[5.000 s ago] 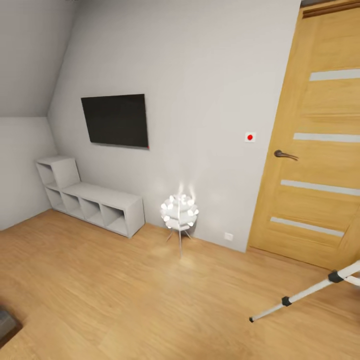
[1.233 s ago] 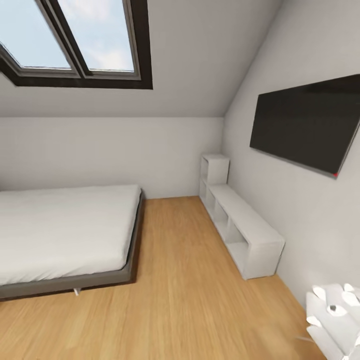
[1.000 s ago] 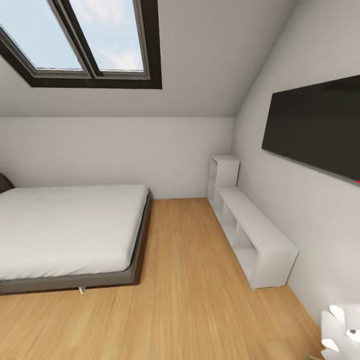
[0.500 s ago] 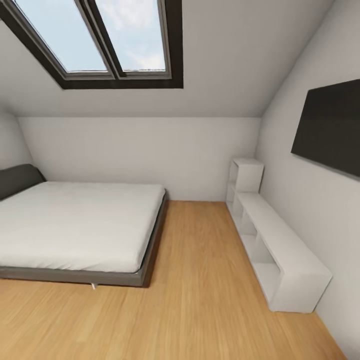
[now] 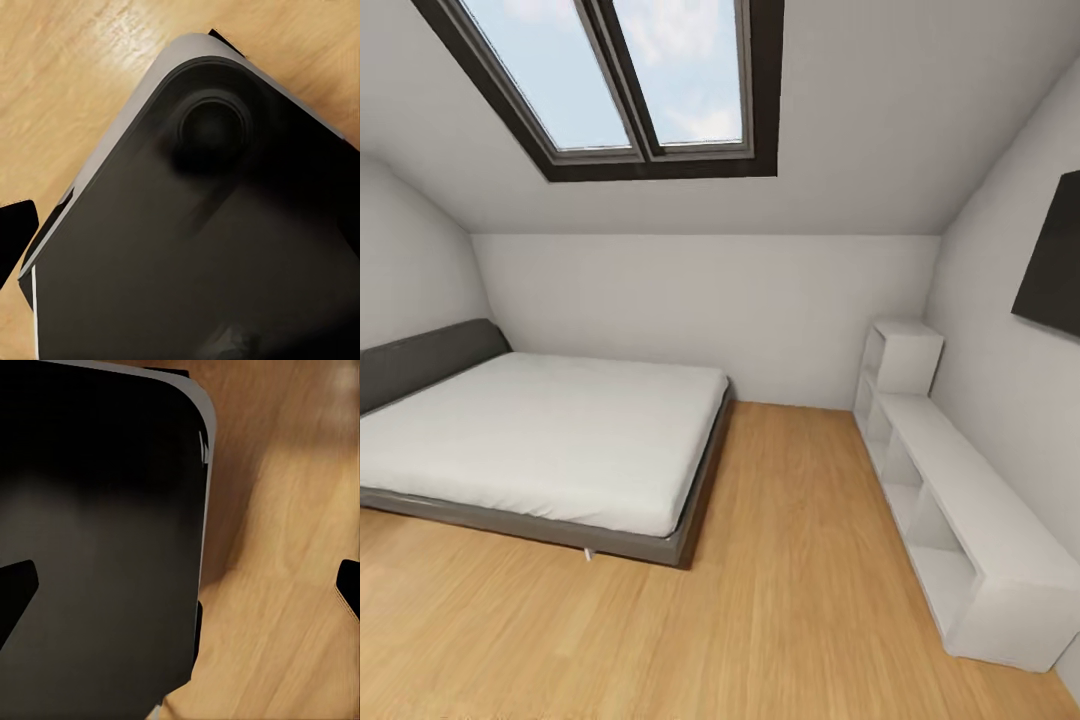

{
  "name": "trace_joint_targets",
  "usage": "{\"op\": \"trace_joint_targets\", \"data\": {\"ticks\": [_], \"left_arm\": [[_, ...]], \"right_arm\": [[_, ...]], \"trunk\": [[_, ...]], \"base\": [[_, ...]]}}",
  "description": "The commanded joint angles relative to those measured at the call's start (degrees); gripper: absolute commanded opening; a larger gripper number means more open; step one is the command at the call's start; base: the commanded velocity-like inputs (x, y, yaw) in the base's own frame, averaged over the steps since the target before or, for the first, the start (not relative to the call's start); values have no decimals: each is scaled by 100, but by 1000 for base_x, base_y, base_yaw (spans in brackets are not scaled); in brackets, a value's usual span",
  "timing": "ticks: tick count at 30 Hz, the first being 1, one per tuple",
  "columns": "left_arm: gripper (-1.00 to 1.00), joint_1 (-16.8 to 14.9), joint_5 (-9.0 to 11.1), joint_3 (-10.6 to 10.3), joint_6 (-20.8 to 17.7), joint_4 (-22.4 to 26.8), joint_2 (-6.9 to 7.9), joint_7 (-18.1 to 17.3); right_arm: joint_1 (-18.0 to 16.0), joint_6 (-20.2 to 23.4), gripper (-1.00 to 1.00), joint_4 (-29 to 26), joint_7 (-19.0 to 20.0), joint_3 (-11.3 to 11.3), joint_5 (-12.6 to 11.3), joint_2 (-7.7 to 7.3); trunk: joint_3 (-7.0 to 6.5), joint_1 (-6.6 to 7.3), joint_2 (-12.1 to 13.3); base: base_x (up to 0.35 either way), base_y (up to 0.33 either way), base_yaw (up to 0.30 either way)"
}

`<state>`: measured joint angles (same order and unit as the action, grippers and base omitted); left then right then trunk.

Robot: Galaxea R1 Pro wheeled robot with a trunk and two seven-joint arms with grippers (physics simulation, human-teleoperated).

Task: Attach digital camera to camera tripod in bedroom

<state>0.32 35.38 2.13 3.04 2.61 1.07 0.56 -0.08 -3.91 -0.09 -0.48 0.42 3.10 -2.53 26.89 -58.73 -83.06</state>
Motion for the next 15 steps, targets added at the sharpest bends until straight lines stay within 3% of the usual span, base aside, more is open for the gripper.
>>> {"op": "trace_joint_targets", "data": {"ticks": [1,15], "left_arm": [[100,3,-4,21,3,11,-1,6],[100,3,-4,19,3,11,-1,6]], "right_arm": [[-1,-14,100,0,-5,2,32,-1],[-1,-14,100,0,-5,2,32,-2]], "trunk": [[4,0,-2],[4,0,-2]], "base": [[1,0,278],[0,0,278]]}}
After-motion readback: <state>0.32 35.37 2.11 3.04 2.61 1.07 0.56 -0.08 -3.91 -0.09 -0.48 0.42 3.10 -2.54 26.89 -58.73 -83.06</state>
